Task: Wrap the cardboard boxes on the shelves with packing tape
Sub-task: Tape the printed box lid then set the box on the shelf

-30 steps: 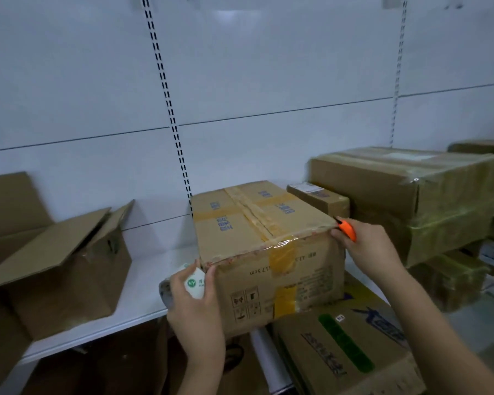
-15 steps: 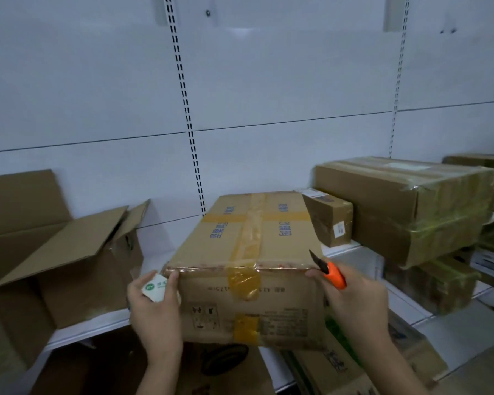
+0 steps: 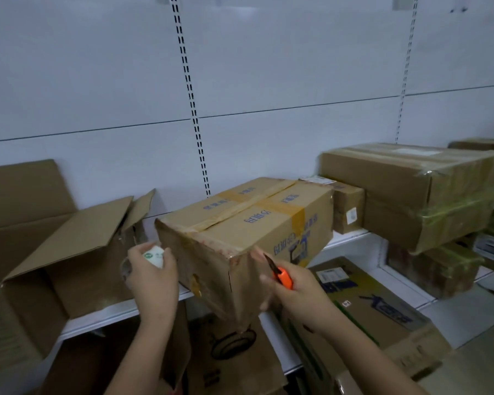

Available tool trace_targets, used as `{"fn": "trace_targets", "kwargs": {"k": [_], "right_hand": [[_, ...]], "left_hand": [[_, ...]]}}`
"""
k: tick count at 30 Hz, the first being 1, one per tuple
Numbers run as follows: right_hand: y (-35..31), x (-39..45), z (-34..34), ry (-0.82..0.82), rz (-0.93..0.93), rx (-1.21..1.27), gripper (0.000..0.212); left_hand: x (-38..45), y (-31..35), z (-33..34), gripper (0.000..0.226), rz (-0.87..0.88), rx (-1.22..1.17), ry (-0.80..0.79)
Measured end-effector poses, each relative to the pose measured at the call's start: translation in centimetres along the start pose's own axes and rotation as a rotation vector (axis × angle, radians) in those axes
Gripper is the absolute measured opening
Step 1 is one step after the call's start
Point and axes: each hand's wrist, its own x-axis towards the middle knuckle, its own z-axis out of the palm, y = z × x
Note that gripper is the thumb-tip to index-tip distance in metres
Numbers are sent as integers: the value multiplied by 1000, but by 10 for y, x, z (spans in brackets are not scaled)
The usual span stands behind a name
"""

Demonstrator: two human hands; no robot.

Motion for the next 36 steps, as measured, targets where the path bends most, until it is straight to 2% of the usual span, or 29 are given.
{"fn": "trace_targets", "kwargs": {"k": [2,5,7,9,12,15,17,21,24,26,28,29,33,35,36], "right_hand": [[0,9,-9,136,-6,-20,43],[9,31,-36,273,-42,-135,55],[22,49,-59,318,-27,-281,56],[37,65,-81,341,-7,-406,54],[46,85,-109,312,12,-502,54],[44,103,-117,161,-23,-669,55],[44,111,-110,88,-20,-674,54],[48,116,-91,156,-32,-588,47],[49,111,-90,146,-101,-629,37],[59,103,-99,313,-130,-627,35],[76,95,-114,623,-47,-516,41],[85,91,-120,727,17,-465,48],[101,87,-121,801,200,-485,76],[113,87,-125,934,383,-338,87],[125,87,-130,940,481,-237,89]], "left_hand": [[-16,6,-4,25,37,-19,-18],[-35,22,-2,25,90,-56,-77],[-45,31,4,33,112,-67,-134],[-55,37,12,51,132,-33,-218],[-61,32,25,69,121,17,-288],[-52,22,28,69,126,41,-277],[-40,14,27,67,127,28,-288],[-16,-3,15,64,104,20,-319],[5,-21,6,61,20,-39,-246],[21,-38,1,55,-57,-88,-167],[29,-55,-2,54,-123,-95,-136],[27,-63,-2,55,-140,-102,-144],[8,-84,11,53,-207,-112,-206],[-1,-97,18,47,-242,-116,-227],[-5,-101,20,47,-257,-111,-229]]}}
